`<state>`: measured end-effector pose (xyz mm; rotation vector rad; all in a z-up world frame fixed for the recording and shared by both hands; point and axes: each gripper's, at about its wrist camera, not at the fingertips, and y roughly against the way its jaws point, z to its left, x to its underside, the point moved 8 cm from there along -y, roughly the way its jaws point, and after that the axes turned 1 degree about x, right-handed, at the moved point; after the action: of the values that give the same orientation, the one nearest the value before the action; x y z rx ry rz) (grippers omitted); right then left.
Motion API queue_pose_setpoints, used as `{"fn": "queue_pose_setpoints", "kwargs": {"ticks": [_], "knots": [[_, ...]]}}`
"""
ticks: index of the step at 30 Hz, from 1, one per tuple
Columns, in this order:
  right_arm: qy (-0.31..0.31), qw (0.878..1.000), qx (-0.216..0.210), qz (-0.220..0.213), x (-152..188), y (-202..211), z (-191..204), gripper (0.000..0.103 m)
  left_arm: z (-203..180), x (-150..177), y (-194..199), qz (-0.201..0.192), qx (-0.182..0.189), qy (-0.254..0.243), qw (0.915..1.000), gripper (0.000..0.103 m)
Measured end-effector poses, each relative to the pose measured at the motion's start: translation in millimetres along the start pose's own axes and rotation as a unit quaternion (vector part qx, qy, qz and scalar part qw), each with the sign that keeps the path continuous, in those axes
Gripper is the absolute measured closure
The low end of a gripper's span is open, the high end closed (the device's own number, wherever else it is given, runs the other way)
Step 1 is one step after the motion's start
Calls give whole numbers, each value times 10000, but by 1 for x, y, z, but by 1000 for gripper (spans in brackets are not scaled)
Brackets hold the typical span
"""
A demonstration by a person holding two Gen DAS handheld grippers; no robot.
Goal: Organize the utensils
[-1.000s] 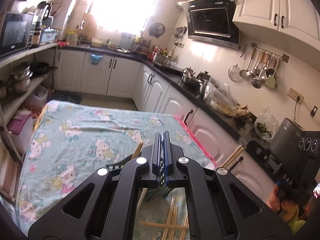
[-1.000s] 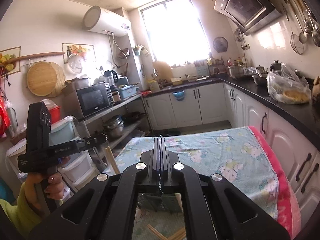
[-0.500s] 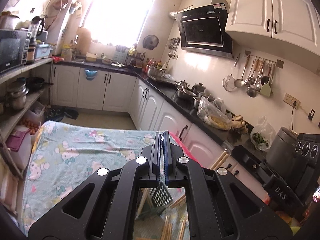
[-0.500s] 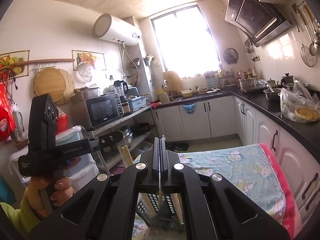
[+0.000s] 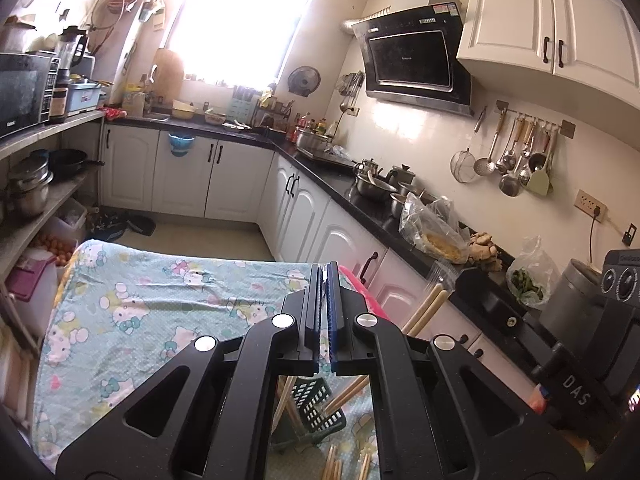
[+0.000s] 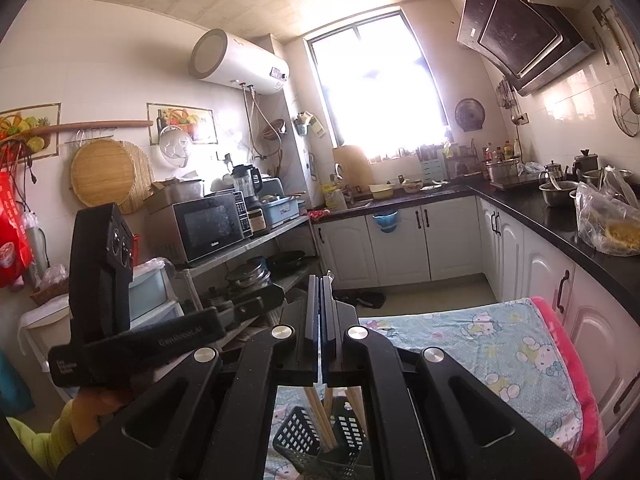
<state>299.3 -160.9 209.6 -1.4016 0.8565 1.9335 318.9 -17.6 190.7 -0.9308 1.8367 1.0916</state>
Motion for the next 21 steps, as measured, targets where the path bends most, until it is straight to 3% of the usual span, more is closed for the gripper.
{"fn": "queue_pose_setpoints", "kwargs": {"ticks": [21], "knots": [[-481, 9970, 311, 529, 55, -36, -45, 102, 28, 59, -53, 651, -249, 128, 9975, 102]]}}
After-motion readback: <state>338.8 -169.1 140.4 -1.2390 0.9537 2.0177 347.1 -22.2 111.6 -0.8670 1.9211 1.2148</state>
